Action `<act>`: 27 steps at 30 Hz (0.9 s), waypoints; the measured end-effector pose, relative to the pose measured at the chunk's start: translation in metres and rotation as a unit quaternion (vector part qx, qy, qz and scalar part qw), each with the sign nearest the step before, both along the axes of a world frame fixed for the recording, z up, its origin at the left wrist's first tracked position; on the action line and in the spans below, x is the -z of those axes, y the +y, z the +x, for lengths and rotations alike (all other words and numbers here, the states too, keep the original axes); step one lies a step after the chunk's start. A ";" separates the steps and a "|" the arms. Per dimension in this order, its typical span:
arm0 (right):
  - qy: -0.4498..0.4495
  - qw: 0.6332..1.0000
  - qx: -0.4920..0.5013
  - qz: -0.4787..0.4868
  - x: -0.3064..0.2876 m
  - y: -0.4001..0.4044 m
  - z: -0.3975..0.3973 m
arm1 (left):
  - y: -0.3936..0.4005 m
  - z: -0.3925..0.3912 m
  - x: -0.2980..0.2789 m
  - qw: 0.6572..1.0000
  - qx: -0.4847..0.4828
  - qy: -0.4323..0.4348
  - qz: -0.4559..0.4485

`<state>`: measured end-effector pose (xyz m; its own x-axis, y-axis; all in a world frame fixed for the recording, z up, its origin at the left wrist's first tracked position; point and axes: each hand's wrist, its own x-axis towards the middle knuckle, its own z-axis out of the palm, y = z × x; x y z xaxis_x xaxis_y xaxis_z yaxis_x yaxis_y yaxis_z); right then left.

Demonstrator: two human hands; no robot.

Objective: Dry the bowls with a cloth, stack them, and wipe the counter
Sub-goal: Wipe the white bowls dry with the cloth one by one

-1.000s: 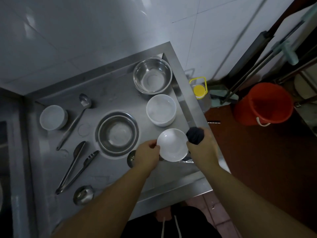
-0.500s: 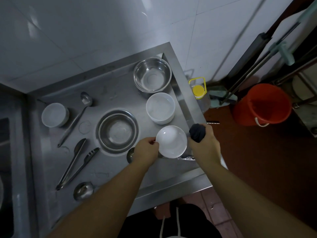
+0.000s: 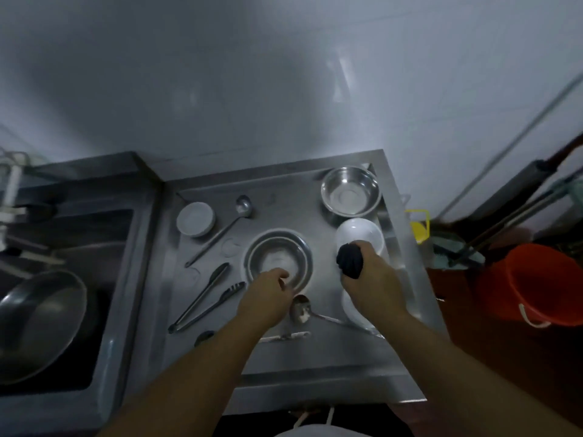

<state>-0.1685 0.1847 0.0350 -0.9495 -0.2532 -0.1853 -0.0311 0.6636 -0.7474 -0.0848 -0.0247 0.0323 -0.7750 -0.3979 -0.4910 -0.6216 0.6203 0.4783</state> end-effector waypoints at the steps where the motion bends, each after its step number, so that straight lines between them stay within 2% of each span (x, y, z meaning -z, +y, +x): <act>1: 0.001 1.000 -0.026 0.008 -0.002 -0.015 0.001 | -0.014 0.006 -0.003 1.000 -0.002 0.000 -0.008; 5: -0.008 0.989 -0.123 0.077 -0.005 -0.073 0.007 | -0.072 0.029 -0.006 0.999 -0.001 0.000 -0.046; 10: -0.012 0.971 -0.195 0.138 0.003 -0.145 0.013 | -0.156 0.046 0.012 0.997 0.006 -0.034 -0.072; 21: -0.013 0.954 -0.203 0.221 0.044 -0.273 0.016 | -0.315 0.026 0.072 0.996 0.015 -0.076 -0.053; 27: -0.019 0.948 -0.197 0.250 0.070 -0.305 0.009 | -0.357 -0.019 0.105 0.994 -0.079 -0.072 -0.001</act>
